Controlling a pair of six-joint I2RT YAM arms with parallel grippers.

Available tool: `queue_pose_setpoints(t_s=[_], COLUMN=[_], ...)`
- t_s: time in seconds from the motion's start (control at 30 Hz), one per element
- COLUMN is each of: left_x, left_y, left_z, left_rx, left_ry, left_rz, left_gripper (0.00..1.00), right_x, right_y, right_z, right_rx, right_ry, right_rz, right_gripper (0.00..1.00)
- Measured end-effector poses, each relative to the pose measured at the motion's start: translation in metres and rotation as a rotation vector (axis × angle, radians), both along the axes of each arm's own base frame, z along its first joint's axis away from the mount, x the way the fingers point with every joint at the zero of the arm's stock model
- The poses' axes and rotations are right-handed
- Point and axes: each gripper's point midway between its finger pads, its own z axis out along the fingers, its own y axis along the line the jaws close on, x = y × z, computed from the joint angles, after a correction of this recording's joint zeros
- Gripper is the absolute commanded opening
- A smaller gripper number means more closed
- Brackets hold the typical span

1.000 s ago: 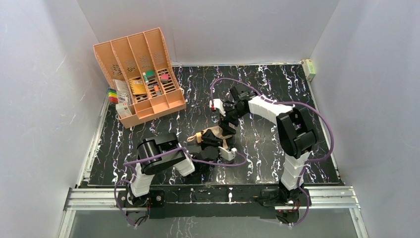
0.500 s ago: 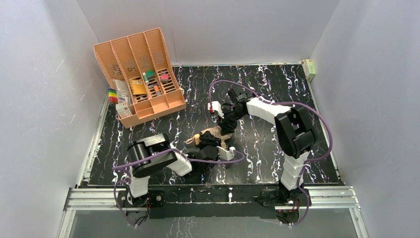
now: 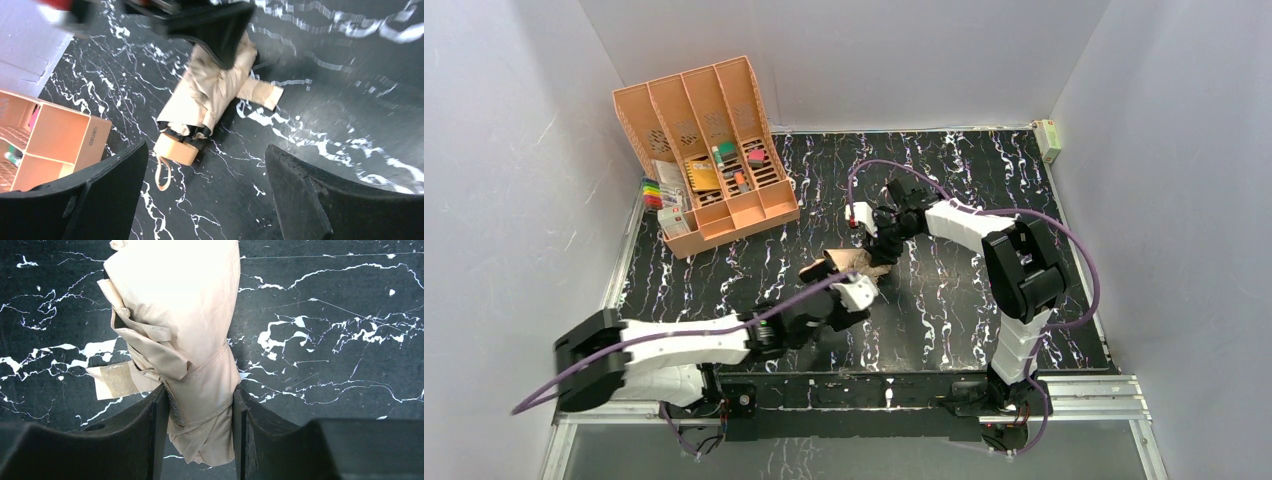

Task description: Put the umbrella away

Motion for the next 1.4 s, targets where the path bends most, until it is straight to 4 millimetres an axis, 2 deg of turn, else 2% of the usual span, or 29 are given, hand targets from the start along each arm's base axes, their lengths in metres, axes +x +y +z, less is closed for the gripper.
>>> queue_pose_setpoints(t_s=[0.1, 0.2, 0.23, 0.27, 0.3, 0.37, 0.43, 0.53, 0.6, 0.63, 0.83, 1.17, 1.3, 1.4], left_x=[-0.005, 0.015, 0.036, 0.048, 0.054, 0.067, 0.088, 0.097, 0.108, 0.107, 0.095, 0.091, 0.089, 0.087], left_y=[0.012, 0.037, 0.061, 0.072, 0.074, 0.062, 0.047, 0.037, 0.026, 0.022, 0.016, -0.006, -0.009, -0.007], left_z=[0.038, 0.065, 0.063, 0.052, 0.038, 0.029, 0.022, 0.02, 0.01, -0.001, -0.036, -0.057, -0.069, -0.076], left_rx=[-0.183, -0.35, -0.396, -0.408, -0.403, -0.417, -0.456, -0.484, -0.501, -0.508, -0.513, -0.475, -0.451, -0.438], left_ry=[0.044, 0.096, 0.146, 0.209, 0.294, 0.421, 0.553, 0.619, 0.691, 0.75, 0.892, 0.973, 1.003, 1.02], left_rz=[0.001, 0.049, 0.107, 0.119, 0.102, 0.024, -0.076, -0.147, -0.195, -0.222, -0.25, -0.282, -0.277, -0.272], left_gripper=[0.86, 0.88, 0.88, 0.88, 0.88, 0.88, 0.88, 0.88, 0.87, 0.87, 0.86, 0.83, 0.8, 0.74], right_x=[0.001, 0.002, 0.003, 0.004, 0.005, 0.004, 0.003, 0.003, 0.004, 0.004, 0.005, 0.004, 0.004, 0.004], right_y=[-0.001, -0.002, -0.002, -0.003, -0.004, -0.004, -0.004, -0.004, -0.003, -0.003, -0.003, -0.003, -0.003, -0.003], right_z=[0.0, 0.0, 0.001, 0.001, 0.001, 0.001, 0.001, 0.002, 0.002, 0.003, 0.003, 0.003, 0.002, 0.003], right_rx=[0.0, 0.006, 0.007, 0.007, 0.011, 0.015, 0.016, 0.017, 0.015, 0.014, 0.012, 0.017, 0.018, 0.02], right_ry=[-0.018, -0.045, -0.058, -0.074, -0.092, -0.119, -0.141, -0.155, -0.163, -0.166, -0.178, -0.19, -0.193, -0.196], right_rz=[-0.001, -0.001, -0.003, -0.006, -0.008, -0.006, 0.0, 0.003, 0.005, 0.004, 0.001, -0.002, -0.002, -0.002], right_gripper=[0.36, 0.36, 0.36, 0.36, 0.36, 0.36, 0.36, 0.36, 0.36, 0.36, 0.37, 0.37, 0.37, 0.37])
